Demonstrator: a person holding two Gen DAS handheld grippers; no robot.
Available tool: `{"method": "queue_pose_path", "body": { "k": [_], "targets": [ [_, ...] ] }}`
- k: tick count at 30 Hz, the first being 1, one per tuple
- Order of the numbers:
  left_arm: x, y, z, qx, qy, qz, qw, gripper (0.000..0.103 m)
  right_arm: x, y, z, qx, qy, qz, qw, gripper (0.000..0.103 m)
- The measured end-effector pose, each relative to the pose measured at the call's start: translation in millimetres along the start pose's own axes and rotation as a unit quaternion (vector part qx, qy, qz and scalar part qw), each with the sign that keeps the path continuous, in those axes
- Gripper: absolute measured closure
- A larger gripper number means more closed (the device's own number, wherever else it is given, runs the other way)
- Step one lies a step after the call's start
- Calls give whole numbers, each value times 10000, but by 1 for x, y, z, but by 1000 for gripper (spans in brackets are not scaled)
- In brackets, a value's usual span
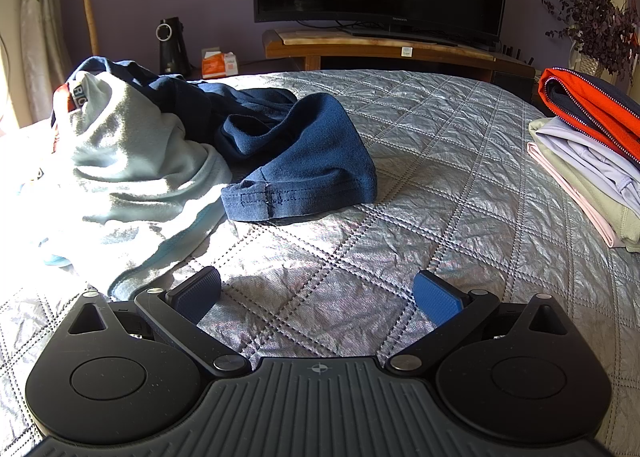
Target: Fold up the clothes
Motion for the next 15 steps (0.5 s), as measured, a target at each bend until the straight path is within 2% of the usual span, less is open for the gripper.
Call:
{"method": "queue_pose_path", "body": {
  "k": [15],
  "targets": [
    [12,11,1,-99,71,175,9998,1,0,0,0,-1,-1,-1,10000,0]
  ]
}}
Point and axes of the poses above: each gripper's, at about its wrist camera, not at the fingertips, and x roughly the way its jaws point, y to its left, z to its top, the point moved 10 cm from there along x, roughly the way its jaws point, and after that the axes turned 1 degree about z, right-handed, at the moved point
